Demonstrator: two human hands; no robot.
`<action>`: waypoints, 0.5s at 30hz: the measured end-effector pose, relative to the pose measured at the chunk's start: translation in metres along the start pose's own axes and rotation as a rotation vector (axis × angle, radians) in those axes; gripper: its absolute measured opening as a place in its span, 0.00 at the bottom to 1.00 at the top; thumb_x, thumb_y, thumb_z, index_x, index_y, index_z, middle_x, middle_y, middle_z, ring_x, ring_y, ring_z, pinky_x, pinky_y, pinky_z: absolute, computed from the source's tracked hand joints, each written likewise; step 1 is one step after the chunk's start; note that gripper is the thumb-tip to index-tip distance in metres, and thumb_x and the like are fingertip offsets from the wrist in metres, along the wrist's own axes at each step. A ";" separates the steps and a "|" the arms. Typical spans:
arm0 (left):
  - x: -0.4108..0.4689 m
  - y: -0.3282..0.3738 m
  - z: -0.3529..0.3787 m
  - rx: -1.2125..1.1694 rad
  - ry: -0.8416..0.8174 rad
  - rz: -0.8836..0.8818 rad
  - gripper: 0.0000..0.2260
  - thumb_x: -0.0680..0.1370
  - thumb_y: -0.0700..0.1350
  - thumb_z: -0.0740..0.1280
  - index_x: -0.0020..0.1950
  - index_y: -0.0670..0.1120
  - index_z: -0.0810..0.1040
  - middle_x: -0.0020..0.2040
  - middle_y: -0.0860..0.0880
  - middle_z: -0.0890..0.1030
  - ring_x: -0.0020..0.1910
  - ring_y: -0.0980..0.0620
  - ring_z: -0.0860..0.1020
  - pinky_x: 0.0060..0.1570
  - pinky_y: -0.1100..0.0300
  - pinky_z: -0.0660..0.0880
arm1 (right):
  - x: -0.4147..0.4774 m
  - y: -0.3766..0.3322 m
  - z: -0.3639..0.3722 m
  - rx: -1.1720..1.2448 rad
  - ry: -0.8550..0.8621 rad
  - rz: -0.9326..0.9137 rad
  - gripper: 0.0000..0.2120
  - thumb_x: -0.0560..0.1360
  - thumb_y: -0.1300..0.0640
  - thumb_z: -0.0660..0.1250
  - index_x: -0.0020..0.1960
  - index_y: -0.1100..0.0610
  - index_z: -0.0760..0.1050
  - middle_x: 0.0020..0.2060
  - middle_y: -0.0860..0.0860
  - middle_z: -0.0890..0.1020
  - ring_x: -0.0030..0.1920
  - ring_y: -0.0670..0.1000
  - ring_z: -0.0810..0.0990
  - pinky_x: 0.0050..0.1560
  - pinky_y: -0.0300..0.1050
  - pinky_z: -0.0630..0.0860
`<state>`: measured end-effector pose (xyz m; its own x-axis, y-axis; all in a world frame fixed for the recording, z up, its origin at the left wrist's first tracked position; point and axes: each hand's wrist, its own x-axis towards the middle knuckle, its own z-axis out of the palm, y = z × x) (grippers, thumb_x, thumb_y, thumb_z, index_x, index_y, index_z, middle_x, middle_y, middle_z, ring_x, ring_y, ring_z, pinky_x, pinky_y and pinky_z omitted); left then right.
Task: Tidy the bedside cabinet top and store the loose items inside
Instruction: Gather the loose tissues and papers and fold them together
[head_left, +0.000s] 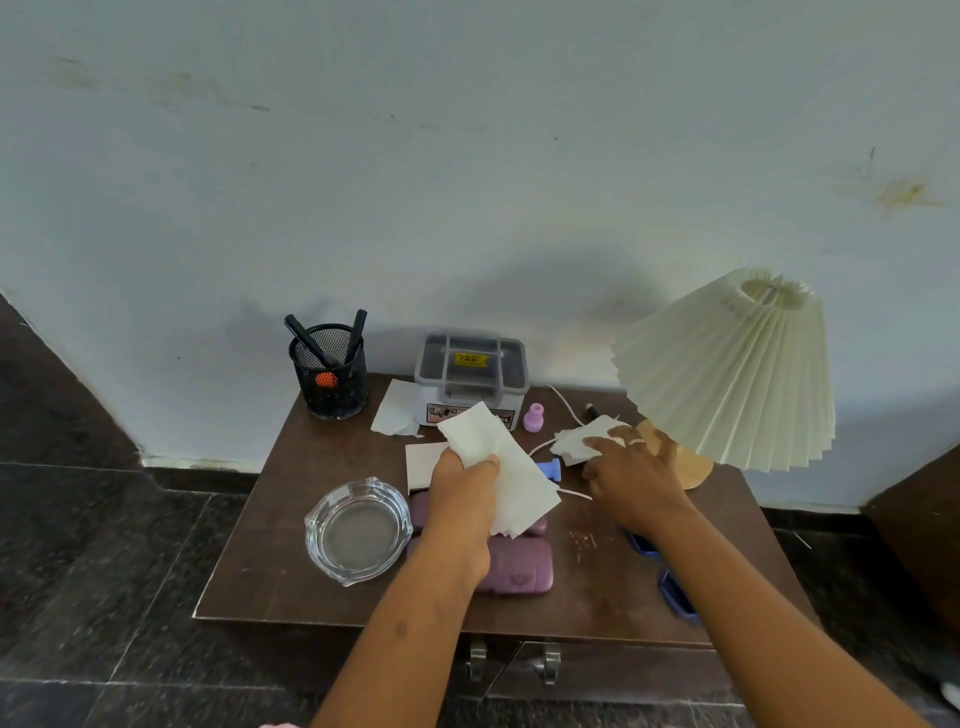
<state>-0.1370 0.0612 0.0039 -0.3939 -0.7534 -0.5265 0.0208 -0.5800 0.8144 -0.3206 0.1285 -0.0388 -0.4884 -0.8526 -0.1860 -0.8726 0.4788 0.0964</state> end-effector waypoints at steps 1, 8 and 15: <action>0.000 0.000 0.000 0.001 -0.002 -0.003 0.17 0.80 0.38 0.59 0.68 0.48 0.68 0.52 0.50 0.77 0.43 0.53 0.77 0.34 0.57 0.76 | 0.000 -0.003 0.001 -0.016 -0.007 0.000 0.18 0.77 0.55 0.54 0.61 0.46 0.76 0.73 0.43 0.63 0.72 0.54 0.62 0.70 0.66 0.46; 0.000 0.002 -0.001 -0.116 -0.016 -0.050 0.10 0.81 0.39 0.58 0.60 0.49 0.71 0.46 0.50 0.78 0.43 0.50 0.78 0.35 0.56 0.77 | 0.006 -0.014 -0.005 0.018 0.086 0.040 0.19 0.75 0.60 0.55 0.65 0.52 0.71 0.71 0.47 0.67 0.67 0.53 0.69 0.71 0.65 0.51; 0.002 0.012 -0.010 -0.194 0.028 -0.077 0.15 0.81 0.40 0.58 0.67 0.46 0.69 0.60 0.43 0.77 0.52 0.45 0.77 0.53 0.47 0.75 | -0.020 -0.056 -0.053 0.959 0.605 0.105 0.09 0.74 0.62 0.65 0.49 0.53 0.81 0.42 0.48 0.84 0.40 0.42 0.78 0.43 0.33 0.72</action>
<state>-0.1279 0.0502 0.0100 -0.3756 -0.7111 -0.5943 0.1690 -0.6831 0.7105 -0.2628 0.1075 0.0110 -0.7089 -0.6354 0.3061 -0.5893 0.2951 -0.7521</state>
